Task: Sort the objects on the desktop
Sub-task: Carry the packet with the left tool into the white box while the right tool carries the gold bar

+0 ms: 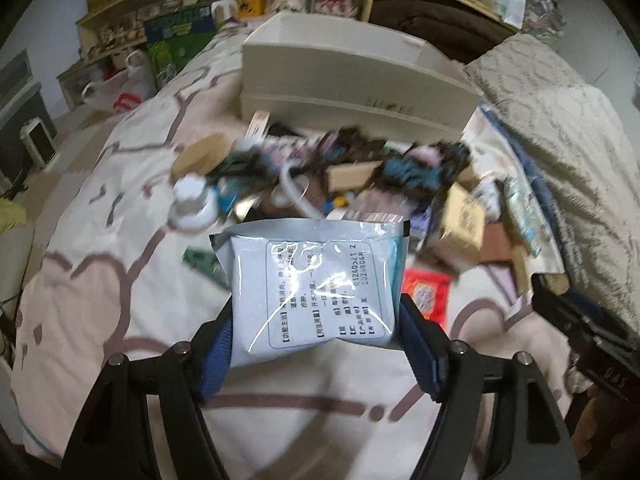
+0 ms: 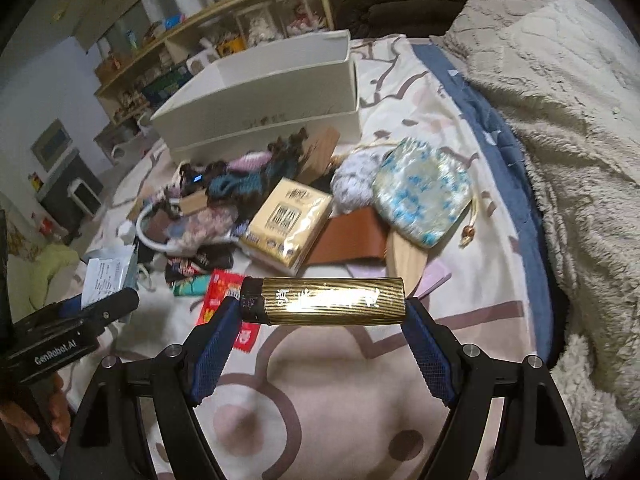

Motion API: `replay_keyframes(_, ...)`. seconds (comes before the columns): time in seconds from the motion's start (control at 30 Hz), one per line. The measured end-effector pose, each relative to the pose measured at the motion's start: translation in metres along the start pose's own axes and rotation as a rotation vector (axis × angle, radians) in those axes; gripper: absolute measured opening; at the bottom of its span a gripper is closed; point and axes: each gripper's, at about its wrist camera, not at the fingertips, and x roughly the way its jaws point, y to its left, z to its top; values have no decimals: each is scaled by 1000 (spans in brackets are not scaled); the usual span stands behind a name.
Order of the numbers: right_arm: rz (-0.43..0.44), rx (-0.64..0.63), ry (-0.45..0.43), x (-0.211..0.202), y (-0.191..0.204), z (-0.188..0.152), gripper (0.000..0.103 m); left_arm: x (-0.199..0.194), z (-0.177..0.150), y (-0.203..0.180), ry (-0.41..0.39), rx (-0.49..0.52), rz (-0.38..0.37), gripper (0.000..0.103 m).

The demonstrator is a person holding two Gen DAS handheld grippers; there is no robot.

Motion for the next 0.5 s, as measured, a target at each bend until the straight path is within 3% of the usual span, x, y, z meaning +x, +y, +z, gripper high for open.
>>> replay_keyframes(0.5,-42,-11,-69,7,0,50,82,11,83,-14,-110,17,-55,74)
